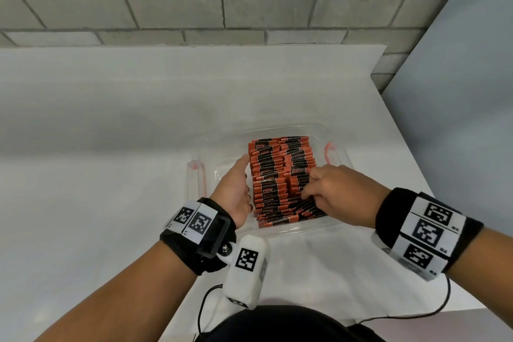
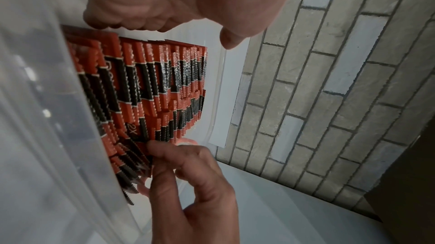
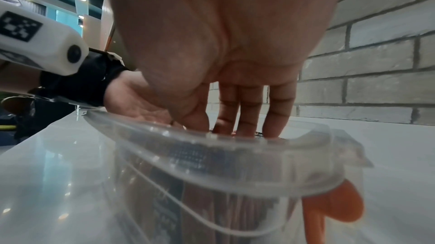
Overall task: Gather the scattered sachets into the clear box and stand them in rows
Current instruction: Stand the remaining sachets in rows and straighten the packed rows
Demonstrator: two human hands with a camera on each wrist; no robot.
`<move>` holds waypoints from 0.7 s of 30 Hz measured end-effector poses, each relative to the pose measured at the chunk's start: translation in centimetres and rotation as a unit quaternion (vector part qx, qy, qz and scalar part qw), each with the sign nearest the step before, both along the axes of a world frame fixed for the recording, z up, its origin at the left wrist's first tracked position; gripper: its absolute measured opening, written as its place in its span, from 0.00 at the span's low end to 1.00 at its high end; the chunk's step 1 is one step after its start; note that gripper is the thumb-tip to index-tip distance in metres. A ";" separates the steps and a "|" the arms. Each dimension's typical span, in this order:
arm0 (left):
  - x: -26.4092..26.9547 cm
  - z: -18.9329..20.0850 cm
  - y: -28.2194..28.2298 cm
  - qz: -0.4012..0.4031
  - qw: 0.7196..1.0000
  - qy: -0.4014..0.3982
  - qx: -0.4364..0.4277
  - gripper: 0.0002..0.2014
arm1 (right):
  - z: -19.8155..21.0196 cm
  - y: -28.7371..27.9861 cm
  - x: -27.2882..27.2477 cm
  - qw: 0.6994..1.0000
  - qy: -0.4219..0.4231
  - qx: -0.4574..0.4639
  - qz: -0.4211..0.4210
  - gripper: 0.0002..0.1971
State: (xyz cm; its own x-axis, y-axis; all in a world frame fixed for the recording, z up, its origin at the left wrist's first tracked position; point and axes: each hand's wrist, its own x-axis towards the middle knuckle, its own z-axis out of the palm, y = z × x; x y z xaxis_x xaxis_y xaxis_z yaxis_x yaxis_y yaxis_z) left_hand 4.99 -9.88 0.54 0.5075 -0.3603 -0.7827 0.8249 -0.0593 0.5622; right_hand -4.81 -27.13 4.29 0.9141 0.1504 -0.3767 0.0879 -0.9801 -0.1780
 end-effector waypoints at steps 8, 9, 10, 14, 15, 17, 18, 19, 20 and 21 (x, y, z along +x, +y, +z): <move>-0.4 0.1 -0.2 -0.030 0.999 -0.005 0.023 0.36 | -0.1 1.4 1.8 0.997 0.012 -0.073 0.018 0.12; -0.4 0.1 -0.1 -0.034 0.999 -0.008 0.025 0.34 | -0.1 1.5 2.0 0.997 0.013 -0.077 0.018 0.11; -0.4 0.1 -0.1 -0.039 0.999 -0.011 0.024 0.30 | -0.1 1.6 2.2 0.997 0.014 -0.080 0.017 0.11; -0.5 0.4 0.0 -0.047 0.999 -0.015 0.016 0.19 | -0.4 1.9 2.5 0.994 0.029 -0.105 0.028 0.10; -0.5 0.4 0.0 -0.047 0.999 -0.016 0.015 0.19 | -0.5 1.9 2.4 0.993 0.028 -0.110 0.033 0.09; -0.5 0.3 0.0 -0.051 0.998 -0.018 0.015 0.18 | -0.7 1.7 2.3 0.993 0.018 -0.108 0.044 0.09; -0.5 0.2 0.0 -0.055 0.998 -0.019 0.015 0.17 | -0.7 1.5 2.2 0.993 0.010 -0.104 0.049 0.08; -0.5 0.2 0.0 -0.059 0.998 -0.021 0.016 0.14 | -0.8 1.4 2.2 0.994 0.005 -0.100 0.052 0.07; -0.6 0.1 -0.1 -0.063 0.998 -0.023 0.016 0.12 | -0.8 1.3 2.1 0.994 0.006 -0.097 0.054 0.07; -0.6 0.0 -0.1 -0.068 0.997 -0.025 0.018 0.11 | -0.8 1.2 2.0 0.994 0.008 -0.095 0.055 0.07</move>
State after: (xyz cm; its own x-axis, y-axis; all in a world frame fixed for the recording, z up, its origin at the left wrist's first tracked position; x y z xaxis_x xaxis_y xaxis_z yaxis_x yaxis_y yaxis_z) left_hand 4.39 -9.97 0.50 0.4947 -0.4014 -0.7709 0.7787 -0.1893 0.5982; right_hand -2.79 -25.92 3.54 0.8895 0.1747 -0.4223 0.1958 -0.9806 0.0066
